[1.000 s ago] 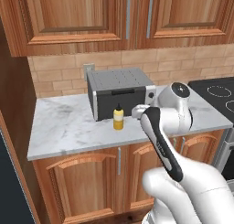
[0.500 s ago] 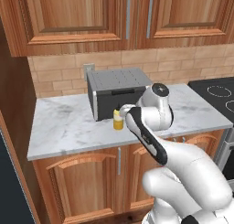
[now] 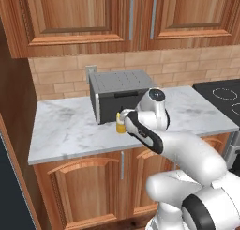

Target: Place the condiment bottle and mustard from the counter to the top shelf of the fridge. If the existing items in the fridge are on the top shelf, move them to other shelves.

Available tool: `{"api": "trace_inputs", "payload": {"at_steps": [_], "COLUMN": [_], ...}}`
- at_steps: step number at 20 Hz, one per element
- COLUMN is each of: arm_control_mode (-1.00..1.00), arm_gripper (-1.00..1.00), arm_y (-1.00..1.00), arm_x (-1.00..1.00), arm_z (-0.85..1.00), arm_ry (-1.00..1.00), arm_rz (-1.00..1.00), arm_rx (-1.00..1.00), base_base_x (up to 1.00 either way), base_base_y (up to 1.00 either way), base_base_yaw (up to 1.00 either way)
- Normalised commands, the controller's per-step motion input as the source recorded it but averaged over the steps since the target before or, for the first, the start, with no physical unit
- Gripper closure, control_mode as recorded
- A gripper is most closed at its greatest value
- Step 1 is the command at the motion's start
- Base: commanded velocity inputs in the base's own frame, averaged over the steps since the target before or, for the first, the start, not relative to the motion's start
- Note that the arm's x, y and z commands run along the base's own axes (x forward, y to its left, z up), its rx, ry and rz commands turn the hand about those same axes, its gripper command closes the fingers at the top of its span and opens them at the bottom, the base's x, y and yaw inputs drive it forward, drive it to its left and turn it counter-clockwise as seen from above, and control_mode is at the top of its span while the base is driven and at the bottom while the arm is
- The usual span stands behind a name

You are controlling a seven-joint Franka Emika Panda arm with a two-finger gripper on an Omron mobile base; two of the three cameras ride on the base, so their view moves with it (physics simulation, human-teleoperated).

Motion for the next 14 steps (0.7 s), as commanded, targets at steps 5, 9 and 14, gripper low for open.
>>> {"api": "trace_inputs", "payload": {"at_steps": [5, 9, 14], "arm_control_mode": [-1.00, -1.00, -1.00], "arm_gripper": [-1.00, -1.00, -1.00], "arm_y": [0.10, 0.06, 0.10], "arm_x": [0.45, 0.36, 0.26], "arm_z": [-0.33, -0.23, -0.11], "arm_ry": [0.00, 0.00, 0.00], "arm_rz": [0.00, 0.00, 0.00], "arm_rx": [-0.04, -0.06, -0.07], "base_base_x": [0.00, 0.00, 0.00], "base_base_y": [0.00, 0.00, 0.00], "base_base_yaw": [0.00, 0.00, 0.00]}}
